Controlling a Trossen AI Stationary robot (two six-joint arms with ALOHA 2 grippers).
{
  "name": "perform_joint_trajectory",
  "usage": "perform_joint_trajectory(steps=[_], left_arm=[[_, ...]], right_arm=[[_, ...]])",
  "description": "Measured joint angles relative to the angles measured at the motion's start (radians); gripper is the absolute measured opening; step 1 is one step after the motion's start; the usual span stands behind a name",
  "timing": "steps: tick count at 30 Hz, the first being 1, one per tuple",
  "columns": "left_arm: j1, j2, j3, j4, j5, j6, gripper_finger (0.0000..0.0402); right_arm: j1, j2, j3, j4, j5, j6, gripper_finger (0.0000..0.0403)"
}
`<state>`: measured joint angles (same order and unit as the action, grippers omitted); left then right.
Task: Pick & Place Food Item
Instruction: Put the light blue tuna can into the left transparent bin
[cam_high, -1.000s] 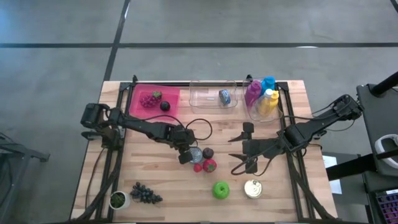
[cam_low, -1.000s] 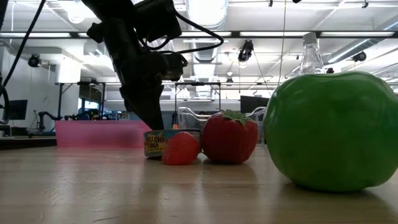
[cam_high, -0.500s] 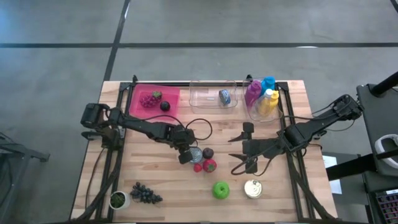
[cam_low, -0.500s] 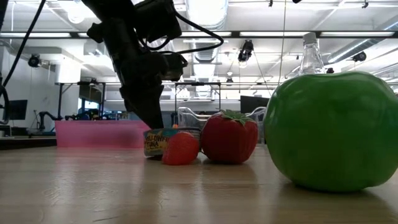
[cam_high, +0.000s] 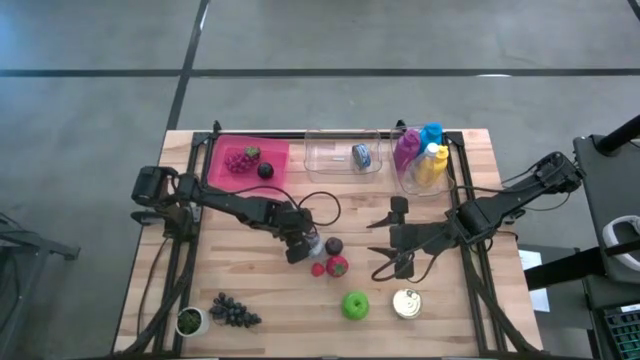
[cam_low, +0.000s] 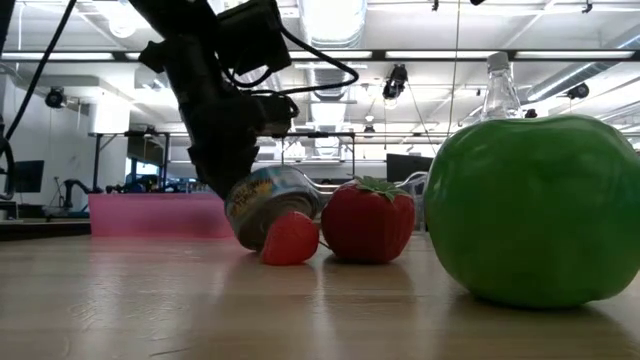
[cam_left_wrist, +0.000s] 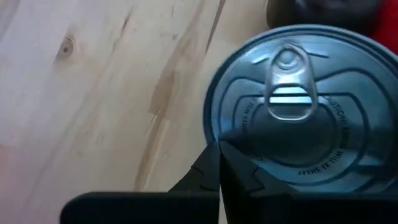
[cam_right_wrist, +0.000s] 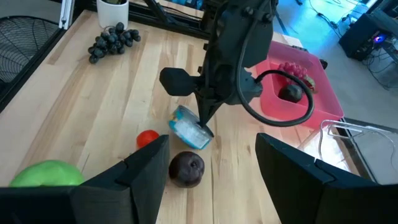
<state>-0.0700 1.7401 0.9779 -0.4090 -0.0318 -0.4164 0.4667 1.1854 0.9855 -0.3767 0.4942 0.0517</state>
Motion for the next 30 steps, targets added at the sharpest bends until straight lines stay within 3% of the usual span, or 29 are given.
perform_joint_trajectory(steps=[30], left_arm=[[0.01,0.056,-0.005,0.035,0.017,0.008,0.0001]], right_arm=[[0.0,0.0,0.0,-0.001,0.0,0.0,0.0233]])
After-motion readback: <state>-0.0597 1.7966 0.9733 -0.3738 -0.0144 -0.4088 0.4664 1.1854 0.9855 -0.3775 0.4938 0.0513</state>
